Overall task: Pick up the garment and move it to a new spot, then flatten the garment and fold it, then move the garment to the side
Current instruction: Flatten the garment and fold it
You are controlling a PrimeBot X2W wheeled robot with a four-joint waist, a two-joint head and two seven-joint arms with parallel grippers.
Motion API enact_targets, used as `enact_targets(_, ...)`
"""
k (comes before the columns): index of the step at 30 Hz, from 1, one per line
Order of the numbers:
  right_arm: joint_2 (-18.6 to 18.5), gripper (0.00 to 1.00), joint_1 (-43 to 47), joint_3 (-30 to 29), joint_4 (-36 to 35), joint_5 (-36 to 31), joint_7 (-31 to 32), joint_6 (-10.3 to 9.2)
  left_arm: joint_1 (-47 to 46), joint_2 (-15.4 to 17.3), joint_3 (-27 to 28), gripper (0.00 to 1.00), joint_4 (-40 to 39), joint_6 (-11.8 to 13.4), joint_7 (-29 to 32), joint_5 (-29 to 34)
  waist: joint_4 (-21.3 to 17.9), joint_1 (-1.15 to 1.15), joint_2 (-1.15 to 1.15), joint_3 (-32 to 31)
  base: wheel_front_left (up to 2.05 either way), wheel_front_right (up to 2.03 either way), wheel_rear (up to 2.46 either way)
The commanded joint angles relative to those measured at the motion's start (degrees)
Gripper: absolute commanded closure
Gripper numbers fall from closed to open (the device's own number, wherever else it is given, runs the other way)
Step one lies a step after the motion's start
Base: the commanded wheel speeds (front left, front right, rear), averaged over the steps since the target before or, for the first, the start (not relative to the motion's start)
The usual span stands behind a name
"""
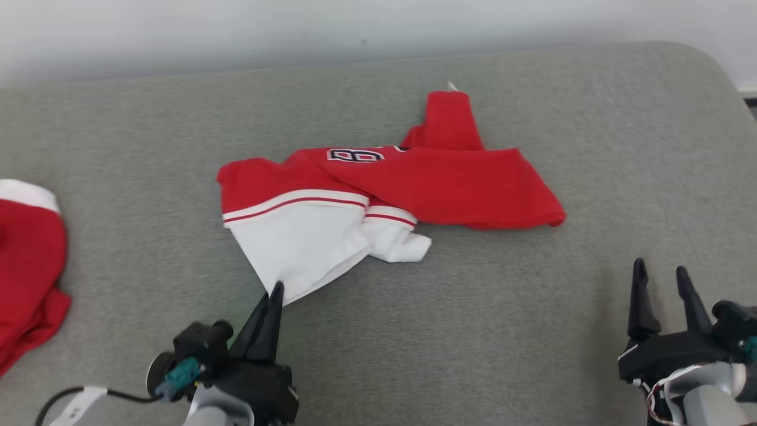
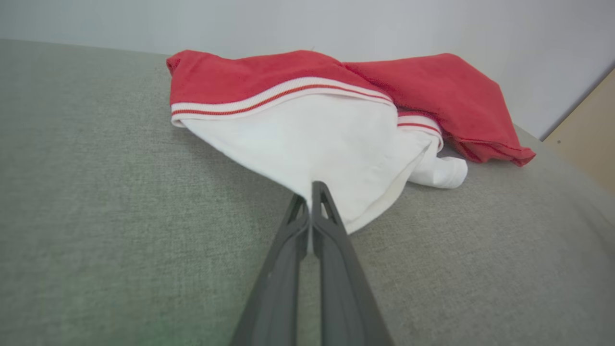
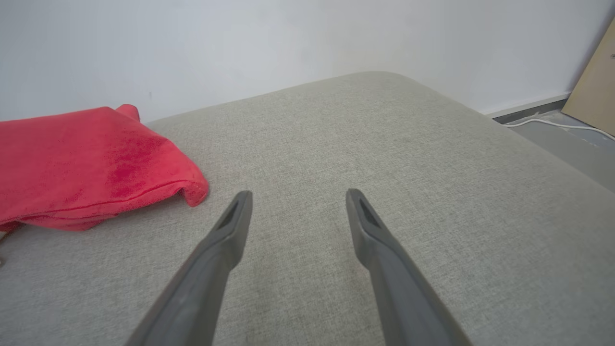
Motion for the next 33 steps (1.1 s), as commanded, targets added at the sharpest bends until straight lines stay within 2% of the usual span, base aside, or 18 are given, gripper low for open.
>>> enact_targets(1,0.52,0.0,0.68,0.14,0.27,-0.37,-0.02,-0.03,2.1,0.1,0.79,1.0,-0.64,0.36,0.0,0.91,2.78,0.0,0.0,-1.68,0.0,0.0,0.0)
enact_targets(8,1.16,0.0,1.65,1.43,0.8,0.05,-0.03,-0.02,7.42,0.08,5.05,1.0,-2.3,1.42,-0.01,3.38,7.26,0.0,0.0,-3.66,0.0,0.0,0.0)
enact_targets(17,0.44,0.0,1.98,2.18,1.42,0.47,-0.02,-0.02,12.49,0.06,9.71,1.0,-2.06,4.05,-0.01,4.12,8.89,0.0,0.0,-4.83,0.0,0.0,0.0)
enact_targets(19,0.34,0.0,2.15,2.41,1.62,0.64,-0.03,-0.02,13.27,0.15,11.51,1.0,-2.04,5.4,-0.01,4.2,9.27,0.0,0.0,-4.76,0.0,0.0,0.0)
enact_targets(24,0.21,0.0,2.0,2.81,2.0,1.2,-0.02,-0.03,13.39,0.13,11.65,1.0,-1.39,4.4,-0.01,4.28,9.78,0.0,0.0,-4.62,0.0,0.0,0.0)
enact_targets(25,0.23,0.0,1.93,2.91,2.09,1.35,-0.03,-0.02,13.46,0.1,11.48,0.87,-0.64,4.08,-0.01,3.73,9.88,0.0,0.0,-4.66,0.0,0.0,0.0)
enact_targets(26,0.27,0.0,1.9,2.99,2.19,1.47,-0.03,-0.03,13.34,0.11,11.37,0.3,-0.31,4.09,-0.01,3.32,10.0,0.0,0.0,-4.74,0.0,0.0,0.0)
enact_targets(27,0.34,0.0,1.9,3.07,2.28,1.57,-0.03,-0.02,13.17,0.13,11.23,0.0,-0.02,3.89,-0.01,3.08,10.11,0.0,0.0,-4.85,0.0,0.0,0.0)
enact_targets(33,0.42,0.0,1.53,3.49,3.27,1.7,-0.03,-0.02,13.65,0.1,9.64,0.0,-0.87,4.07,-0.01,3.35,10.92,0.0,0.0,-5.51,0.0,0.0,0.0)
